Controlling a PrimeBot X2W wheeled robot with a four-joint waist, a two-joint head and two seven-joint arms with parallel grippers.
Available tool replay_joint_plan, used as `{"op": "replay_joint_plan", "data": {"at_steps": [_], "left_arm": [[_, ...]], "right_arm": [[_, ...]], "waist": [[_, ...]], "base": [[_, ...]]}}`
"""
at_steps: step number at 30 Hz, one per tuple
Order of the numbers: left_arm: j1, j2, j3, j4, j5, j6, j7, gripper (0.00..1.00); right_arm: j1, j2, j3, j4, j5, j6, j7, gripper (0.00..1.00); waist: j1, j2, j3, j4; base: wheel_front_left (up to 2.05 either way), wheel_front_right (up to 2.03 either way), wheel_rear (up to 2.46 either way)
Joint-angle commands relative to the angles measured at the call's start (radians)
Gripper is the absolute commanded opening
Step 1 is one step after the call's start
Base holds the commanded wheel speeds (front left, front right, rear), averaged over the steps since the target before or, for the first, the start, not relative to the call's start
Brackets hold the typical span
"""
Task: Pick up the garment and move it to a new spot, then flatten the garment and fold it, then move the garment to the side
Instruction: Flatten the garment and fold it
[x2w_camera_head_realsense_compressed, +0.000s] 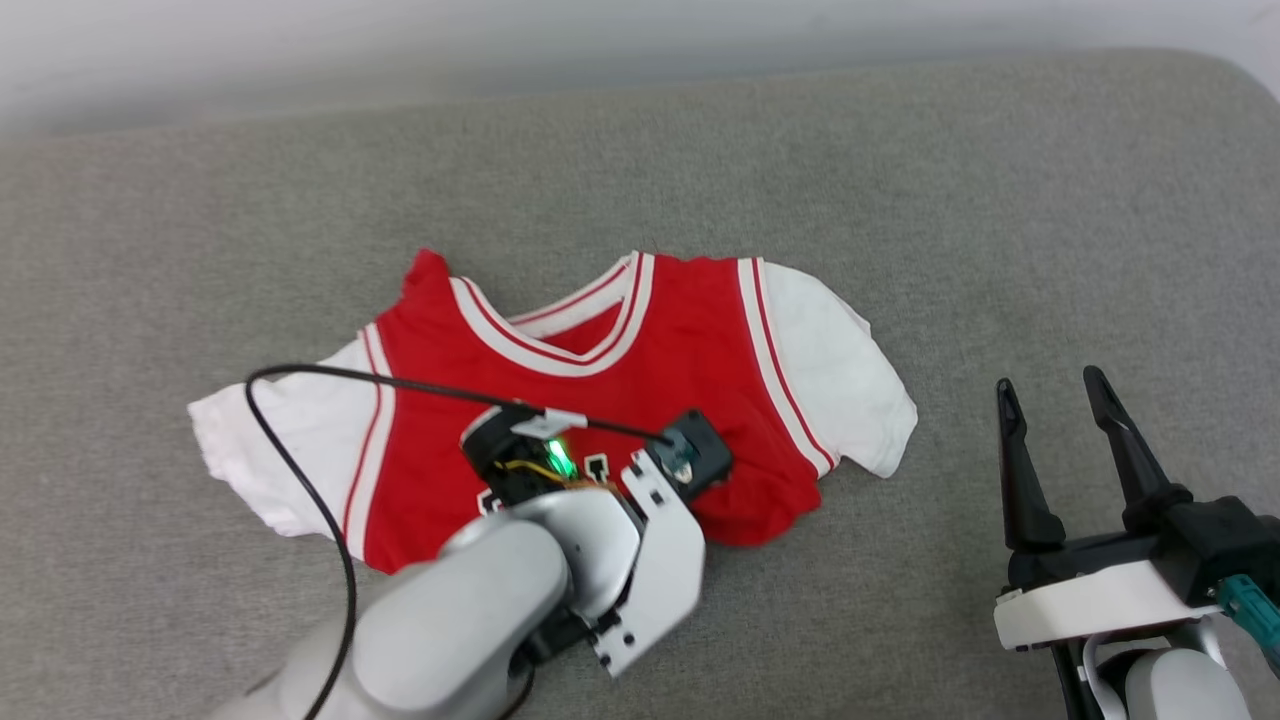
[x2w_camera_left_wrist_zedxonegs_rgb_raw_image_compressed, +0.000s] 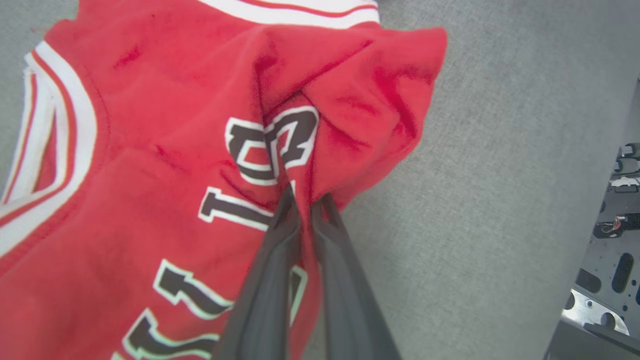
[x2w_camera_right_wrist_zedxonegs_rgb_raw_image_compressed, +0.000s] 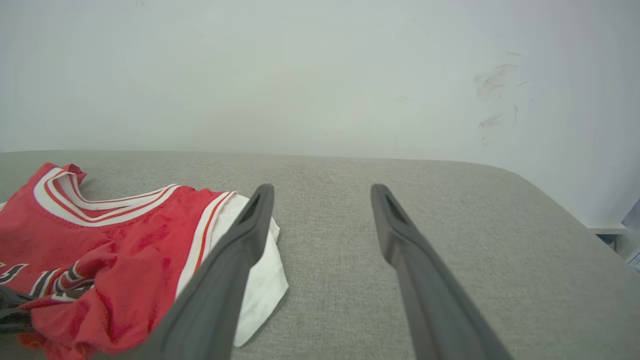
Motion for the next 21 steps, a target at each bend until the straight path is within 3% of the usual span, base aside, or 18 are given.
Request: {"op": "replay_joint_plan", "data": {"at_steps": [1,12,19,20,21], "left_arm": [[0.023,-0.004,-0.009,-0.01,0.005,0.001,-0.001,0.0],[0.2,-0.039,-0.126,-0.072,-0.011,0.026,0.016,0.0],[0.233,-0.071,-0.136,-0.058,-0.002,0.045,-0.037,0.0],[0.229,-0.074,-0.13,-0.057,0.002,0.05,-0.055,0.45],[0.225,-0.074,-0.124,-0.054,0.007,0.056,-0.073,1.0]], "right_arm": [[0.007,-0.002,0.001,0.003,-0.004,-0.001,-0.002,1.0],[0.04,-0.002,0.019,0.023,-0.006,-0.001,-0.002,1.0],[0.052,-0.002,0.018,0.026,-0.018,-0.001,-0.002,1.0],[0.051,-0.002,0.017,0.027,-0.02,-0.001,-0.002,1.0],[0.052,-0.002,0.016,0.028,-0.021,-0.001,-0.002,1.0]], "waist": [[-0.0001,0.0,-0.03,0.017],[-0.0001,0.0,-0.113,0.037],[-0.0001,0.0,-0.132,0.048],[-0.0001,0.0,-0.135,0.05],[-0.0001,0.0,-0.139,0.053]], "base": [[0.0,0.0,0.0],[0.0,0.0,0.0],[0.0,0.0,0.0],[0.0,0.0,0.0],[0.0,0.0,0.0]]}}
